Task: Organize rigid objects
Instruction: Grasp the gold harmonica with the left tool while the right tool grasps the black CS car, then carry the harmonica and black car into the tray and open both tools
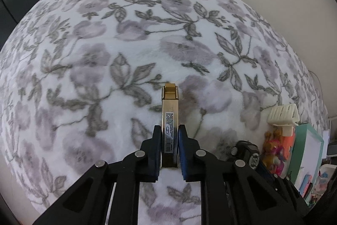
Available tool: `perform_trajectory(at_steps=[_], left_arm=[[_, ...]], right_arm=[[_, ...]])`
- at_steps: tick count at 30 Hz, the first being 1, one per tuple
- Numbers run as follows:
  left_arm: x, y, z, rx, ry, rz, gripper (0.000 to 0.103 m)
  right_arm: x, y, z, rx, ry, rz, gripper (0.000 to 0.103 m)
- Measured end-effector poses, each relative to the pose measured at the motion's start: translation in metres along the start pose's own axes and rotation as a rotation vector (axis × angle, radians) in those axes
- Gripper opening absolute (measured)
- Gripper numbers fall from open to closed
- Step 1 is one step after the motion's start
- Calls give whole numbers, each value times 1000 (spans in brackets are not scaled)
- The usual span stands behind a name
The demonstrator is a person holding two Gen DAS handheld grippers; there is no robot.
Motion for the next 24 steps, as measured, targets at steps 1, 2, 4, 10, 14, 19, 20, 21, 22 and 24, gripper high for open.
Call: perform_trajectory(at_steps=[1,2,4,10,14,19,20,21,22,24], left_arm=[[1,-3,-5,-5,0,-6,16],[3,-5,-10,-11,0,-12,16],[3,-10,-21,-28,4,-18,16],[-7,-28,-69,-116,-1,-11,16],[-39,-49,-109,-197,-31,50,16],[-77,-76,-137,-240,-84,121,16],[-82,-81,-142,-246,-86,131,16],[-92,-89,-146,-255,-94,152,16],[-98,-93,-148,-257,-96,163,16],[-117,-105,-151,-262,-105,203,16]], right_arm=[[0,-2,-5,-6,5,2,37],[0,-4,-12,-15,11,6,37],[-1,-7,-25,-35,20,13,37],[-11,-24,-87,-142,-9,37,37],[-33,-47,-134,-234,-54,88,37],[-70,-74,-171,-294,-61,189,37],[-78,-79,-177,-302,-63,213,37],[-88,-85,-183,-310,-70,245,37],[-96,-90,-186,-314,-77,269,37],[-115,-103,-195,-322,-88,327,37]])
Point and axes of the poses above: each gripper's, at about its wrist camera, not at the fingertips, and z roughly the way its jaws point, x to its left, y to its top, the point moved 6 cm from there along z, roughly the way its jaws point, and after that the axes turned 15 degrees about x, right-handed, at the moved point
